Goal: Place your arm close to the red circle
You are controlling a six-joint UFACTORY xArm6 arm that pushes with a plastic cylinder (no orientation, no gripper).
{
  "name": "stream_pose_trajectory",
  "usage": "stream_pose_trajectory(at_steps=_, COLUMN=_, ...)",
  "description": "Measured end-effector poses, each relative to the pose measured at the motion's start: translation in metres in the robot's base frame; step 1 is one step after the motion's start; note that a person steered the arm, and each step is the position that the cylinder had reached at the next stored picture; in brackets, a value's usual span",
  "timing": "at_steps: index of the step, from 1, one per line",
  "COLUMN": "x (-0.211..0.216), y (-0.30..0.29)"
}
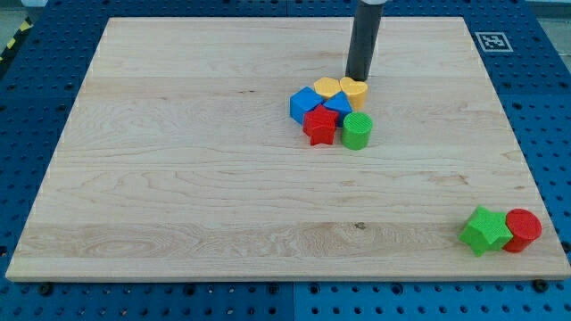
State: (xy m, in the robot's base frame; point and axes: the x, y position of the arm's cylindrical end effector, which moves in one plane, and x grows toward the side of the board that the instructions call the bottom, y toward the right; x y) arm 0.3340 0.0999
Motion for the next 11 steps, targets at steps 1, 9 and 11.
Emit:
stream_pose_trajectory(at_steps=1, x=0.0, y=0.0)
stream_pose_trajectory(at_steps=9, x=0.229, y=0.244)
stream_pose_trajectory(at_steps=11, x=0.247, y=0.244)
